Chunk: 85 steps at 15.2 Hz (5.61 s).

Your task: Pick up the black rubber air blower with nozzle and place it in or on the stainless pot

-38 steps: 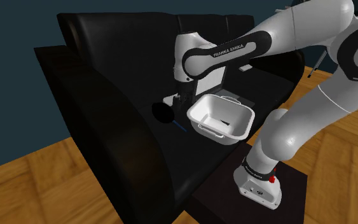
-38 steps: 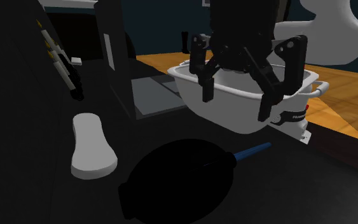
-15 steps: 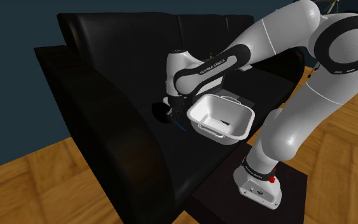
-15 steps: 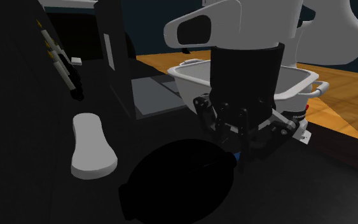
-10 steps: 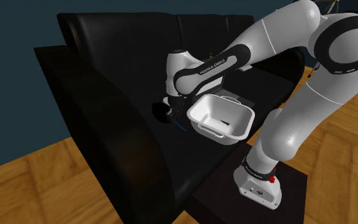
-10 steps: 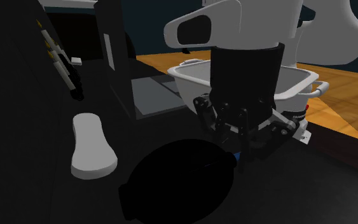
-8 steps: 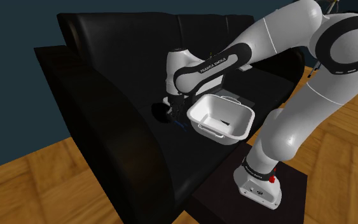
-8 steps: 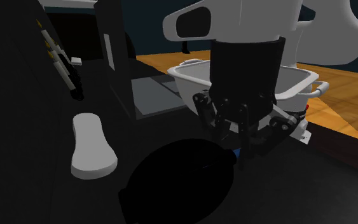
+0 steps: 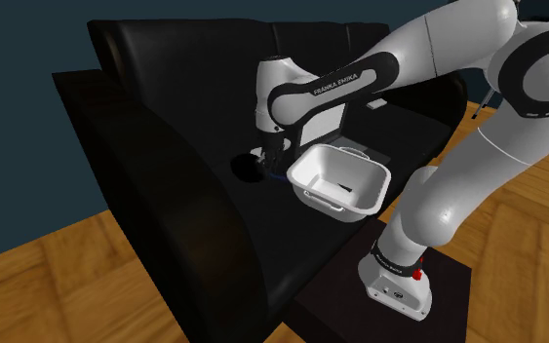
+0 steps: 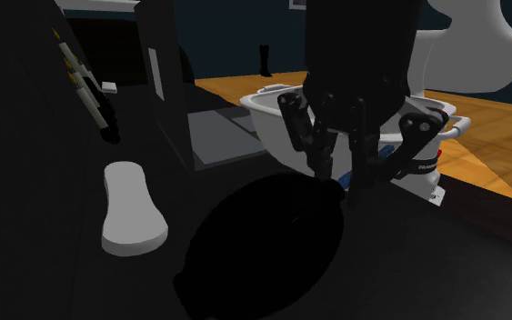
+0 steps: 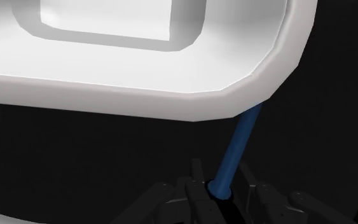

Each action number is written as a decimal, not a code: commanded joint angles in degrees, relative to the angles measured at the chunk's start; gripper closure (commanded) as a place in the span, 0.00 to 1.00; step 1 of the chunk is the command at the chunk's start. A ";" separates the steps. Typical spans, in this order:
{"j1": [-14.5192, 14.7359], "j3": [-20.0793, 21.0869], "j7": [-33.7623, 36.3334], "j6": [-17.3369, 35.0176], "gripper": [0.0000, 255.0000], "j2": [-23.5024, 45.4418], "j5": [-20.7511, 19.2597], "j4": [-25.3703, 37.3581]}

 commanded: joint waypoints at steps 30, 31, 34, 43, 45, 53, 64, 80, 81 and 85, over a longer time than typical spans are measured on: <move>-0.17 -0.64 0.27 -24.03 1.00 -4.87 -0.24 19.17; -0.31 -1.05 -0.30 -24.22 1.00 -7.06 -0.26 17.15; -0.73 -2.36 -1.99 -25.20 1.00 -13.68 -0.57 11.46; -2.68 -6.98 -7.25 -31.85 1.00 -33.75 -3.64 -2.05; -3.29 -8.21 -8.52 -34.07 1.00 -38.25 -4.80 -4.31; -5.16 -11.46 -11.63 -37.45 1.00 -49.28 -8.23 -11.88; -5.52 -12.06 -11.59 -32.72 1.00 -51.35 -8.86 -18.69; -5.03 -11.40 -11.63 -37.99 0.00 -48.07 -8.13 -10.13; -5.03 -11.41 -11.64 -37.99 0.00 -48.07 -8.13 -10.13; -5.03 -11.41 -11.64 -37.99 0.00 -48.07 -8.13 -10.13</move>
